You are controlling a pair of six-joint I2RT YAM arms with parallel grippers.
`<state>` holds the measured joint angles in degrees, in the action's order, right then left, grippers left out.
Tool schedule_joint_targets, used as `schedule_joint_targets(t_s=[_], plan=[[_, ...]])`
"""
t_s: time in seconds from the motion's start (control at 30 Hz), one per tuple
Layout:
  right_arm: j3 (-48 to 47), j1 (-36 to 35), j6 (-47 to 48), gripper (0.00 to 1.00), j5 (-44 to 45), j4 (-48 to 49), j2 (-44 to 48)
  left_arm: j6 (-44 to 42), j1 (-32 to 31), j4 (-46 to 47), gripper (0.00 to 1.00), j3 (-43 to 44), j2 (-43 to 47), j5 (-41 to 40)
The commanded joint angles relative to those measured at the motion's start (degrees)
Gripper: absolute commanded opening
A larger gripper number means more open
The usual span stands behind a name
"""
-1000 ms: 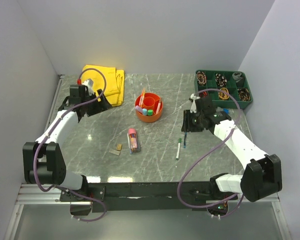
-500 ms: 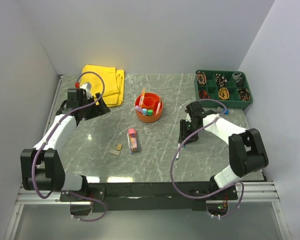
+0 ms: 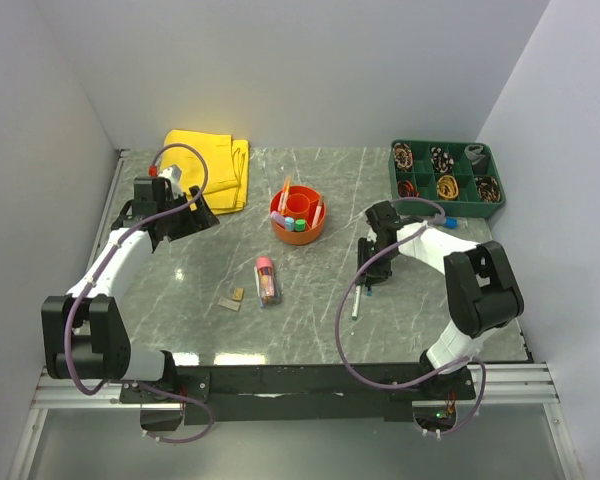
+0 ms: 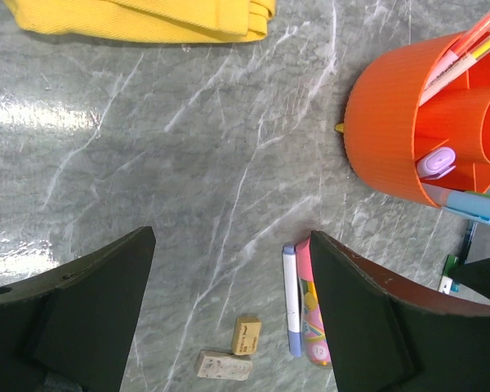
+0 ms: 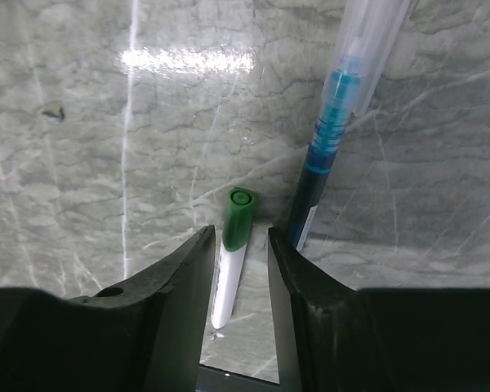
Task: Sort the stationery into containers
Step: Pick up the pen from the center of the board, then place the pen in the storage box.
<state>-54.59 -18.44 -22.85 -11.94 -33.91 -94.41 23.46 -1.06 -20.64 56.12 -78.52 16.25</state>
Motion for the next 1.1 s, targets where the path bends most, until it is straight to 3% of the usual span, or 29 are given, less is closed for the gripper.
schedule_joint_targets(t_s=[0.0, 0.13, 0.23, 0.33, 0.73, 0.83, 0.93, 0.97, 1.07], plan=[[-2.1, -1.9, -0.3, 0.39, 2.9, -1.4, -1.4, 0.2, 0.2, 0.8, 0.83, 0.6, -0.5, 0.8], [-1.6, -2.9, 0.4, 0.33, 4.3, -2.1, -2.5, 0.4, 0.2, 1.1, 0.83, 0.6, -0.8, 0.7], [-2.0, -3.5, 0.9, 0.22, 5.1, -1.6, -3.6, 0.6, 0.3, 1.4, 0.83, 0.4, -0.8, 0.8], [-3.8, -4.5, 1.5, 0.0, 6.2, -1.8, -4.7, 0.5, 0.4, 1.2, 0.83, 0.2, -0.8, 0.8], [-30.6, -4.7, 4.7, 0.0, 1.8, -1.7, -0.5, -1.5, 0.5, -1.0, 0.83, 4.4, -1.6, 0.1], [-32.9, -4.7, 4.9, 0.0, 1.8, 4.6, 0.1, -1.8, 0.9, -1.4, 0.82, 6.4, -3.2, -0.1], [-29.2, -4.7, 6.0, 0.0, 1.1, 18.4, 2.6, -1.9, 2.4, -2.2, 0.81, 8.9, -5.4, 1.0], [-27.2, -4.6, 6.3, 0.0, 1.0, 27.6, 3.6, -2.2, 2.5, -3.2, 0.81, 9.6, -6.0, 1.0], [-24.2, -5.1, 7.5, 0.0, 1.2, 36.0, 3.6, -3.9, 2.5, -5.1, 0.81, 13.0, -8.3, 0.7]])
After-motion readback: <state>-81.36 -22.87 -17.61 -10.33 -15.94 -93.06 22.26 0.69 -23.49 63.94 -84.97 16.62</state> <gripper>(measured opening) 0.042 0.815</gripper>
